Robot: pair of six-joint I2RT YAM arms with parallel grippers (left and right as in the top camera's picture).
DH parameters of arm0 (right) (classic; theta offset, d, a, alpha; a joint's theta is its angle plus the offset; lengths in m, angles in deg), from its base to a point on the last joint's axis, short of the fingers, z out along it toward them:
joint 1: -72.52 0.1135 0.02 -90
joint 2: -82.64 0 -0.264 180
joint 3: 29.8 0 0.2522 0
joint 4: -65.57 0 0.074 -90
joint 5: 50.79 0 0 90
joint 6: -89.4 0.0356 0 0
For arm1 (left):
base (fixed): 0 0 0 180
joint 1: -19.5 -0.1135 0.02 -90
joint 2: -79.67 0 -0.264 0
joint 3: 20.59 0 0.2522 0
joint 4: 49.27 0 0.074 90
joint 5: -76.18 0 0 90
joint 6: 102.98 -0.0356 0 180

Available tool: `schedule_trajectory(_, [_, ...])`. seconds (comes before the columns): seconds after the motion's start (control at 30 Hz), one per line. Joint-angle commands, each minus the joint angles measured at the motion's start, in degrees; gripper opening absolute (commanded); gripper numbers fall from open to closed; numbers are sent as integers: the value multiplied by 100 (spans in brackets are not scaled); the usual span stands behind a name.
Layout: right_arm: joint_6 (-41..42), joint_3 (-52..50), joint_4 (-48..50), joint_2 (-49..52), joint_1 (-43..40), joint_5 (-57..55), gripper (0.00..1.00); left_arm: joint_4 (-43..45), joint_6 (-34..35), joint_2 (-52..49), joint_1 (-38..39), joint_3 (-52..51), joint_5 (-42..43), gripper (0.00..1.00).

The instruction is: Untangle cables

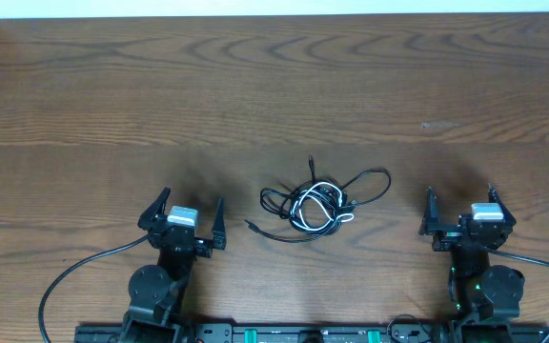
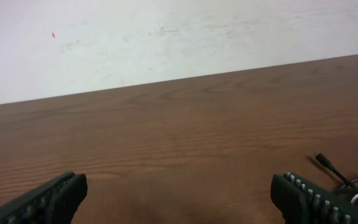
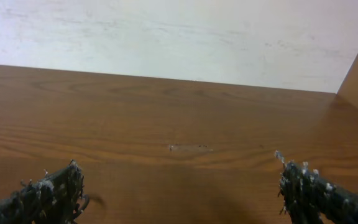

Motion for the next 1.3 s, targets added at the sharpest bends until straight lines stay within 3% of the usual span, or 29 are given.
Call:
schedule_trajectory(0.0, [70, -7, -20, -35, -44, 24, 99, -249, -74, 22, -31, -90, -181, 100])
schedule_trajectory(0.77, [70, -7, -20, -35, -44, 22, 99, -254, 101, -81, -31, -83, -157, 100])
schedule_trajectory(1.27, [70, -7, -20, -35, -44, 22, 99, -232, 101, -1091, -31, 354, -160, 99])
